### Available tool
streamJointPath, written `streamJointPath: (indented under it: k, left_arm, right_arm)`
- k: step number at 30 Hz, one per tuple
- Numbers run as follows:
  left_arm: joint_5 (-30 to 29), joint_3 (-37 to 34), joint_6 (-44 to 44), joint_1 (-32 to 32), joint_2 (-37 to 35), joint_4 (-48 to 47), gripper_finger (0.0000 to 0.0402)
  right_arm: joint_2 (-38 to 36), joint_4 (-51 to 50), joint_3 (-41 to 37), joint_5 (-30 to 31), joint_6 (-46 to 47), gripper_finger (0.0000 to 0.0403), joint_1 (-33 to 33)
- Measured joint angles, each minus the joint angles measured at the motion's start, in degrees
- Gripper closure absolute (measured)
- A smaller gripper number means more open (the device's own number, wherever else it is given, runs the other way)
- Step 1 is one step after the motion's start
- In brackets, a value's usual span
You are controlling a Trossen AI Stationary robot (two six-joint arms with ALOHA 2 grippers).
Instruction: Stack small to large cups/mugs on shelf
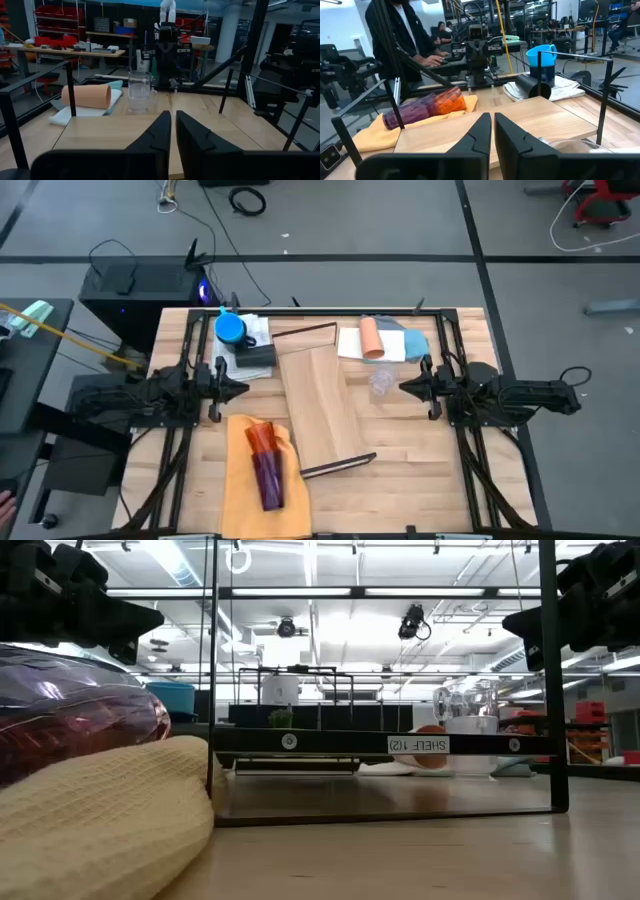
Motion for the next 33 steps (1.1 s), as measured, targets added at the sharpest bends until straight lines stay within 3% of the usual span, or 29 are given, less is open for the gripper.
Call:
streamJointPath:
  k: [33]
  left_arm:
    - [0.0,0.0,0.0,0.0,0.0,0.0,0.0372]
  right_arm:
    - [0.0,0.0,0.0,0.0,0.0,0.0374,0.0]
